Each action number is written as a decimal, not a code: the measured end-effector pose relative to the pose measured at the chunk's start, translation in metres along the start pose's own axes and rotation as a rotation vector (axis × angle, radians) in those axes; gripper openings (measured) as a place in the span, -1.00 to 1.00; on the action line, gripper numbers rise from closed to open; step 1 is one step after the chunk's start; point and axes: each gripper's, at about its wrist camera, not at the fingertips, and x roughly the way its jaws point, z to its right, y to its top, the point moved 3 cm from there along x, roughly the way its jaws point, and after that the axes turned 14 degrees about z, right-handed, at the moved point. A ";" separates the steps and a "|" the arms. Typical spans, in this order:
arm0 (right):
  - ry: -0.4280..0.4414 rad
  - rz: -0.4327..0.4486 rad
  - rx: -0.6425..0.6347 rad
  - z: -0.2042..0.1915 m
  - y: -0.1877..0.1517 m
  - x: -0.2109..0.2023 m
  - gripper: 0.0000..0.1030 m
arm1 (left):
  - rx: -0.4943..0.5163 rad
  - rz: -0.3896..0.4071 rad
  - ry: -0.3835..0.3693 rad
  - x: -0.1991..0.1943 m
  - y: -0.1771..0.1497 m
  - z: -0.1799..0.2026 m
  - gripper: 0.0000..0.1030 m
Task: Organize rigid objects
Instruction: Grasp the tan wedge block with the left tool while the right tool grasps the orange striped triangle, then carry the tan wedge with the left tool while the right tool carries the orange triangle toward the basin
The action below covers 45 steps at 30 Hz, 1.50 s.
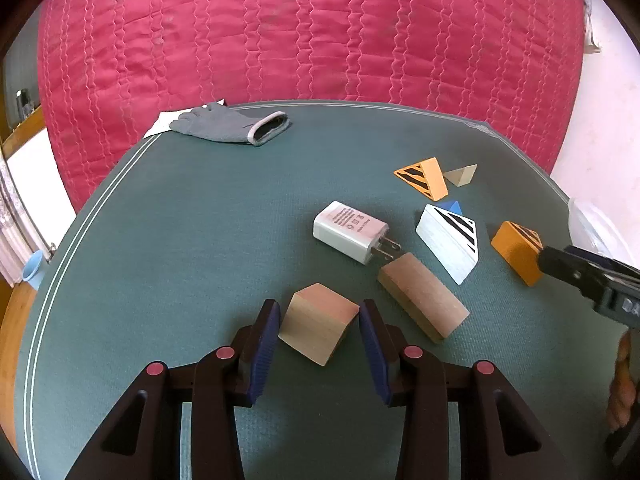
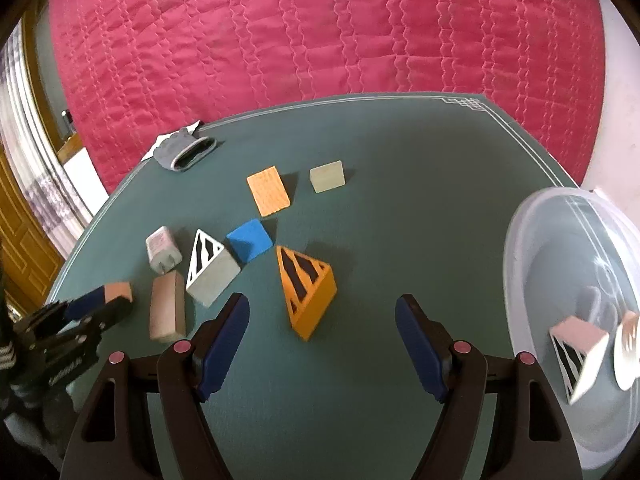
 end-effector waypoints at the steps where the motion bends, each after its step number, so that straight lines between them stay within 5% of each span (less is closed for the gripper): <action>1: -0.001 0.001 -0.005 -0.001 0.002 0.004 0.49 | -0.004 -0.001 -0.001 0.000 0.000 -0.001 -0.16; 6: -0.003 -0.012 -0.042 -0.008 0.006 0.023 0.32 | -0.019 -0.006 -0.003 0.001 -0.001 -0.002 -0.16; 13: -0.009 -0.047 -0.053 -0.011 -0.001 0.037 -0.34 | -0.027 -0.008 -0.006 0.001 -0.001 -0.002 -0.16; 35: -0.018 0.053 0.040 0.012 0.009 -0.022 -0.39 | -0.031 -0.011 0.012 0.002 -0.002 -0.004 -0.16; 45: -0.121 0.136 0.095 0.057 0.020 -0.062 -0.39 | -0.015 -0.019 0.015 -0.002 -0.002 0.005 -0.16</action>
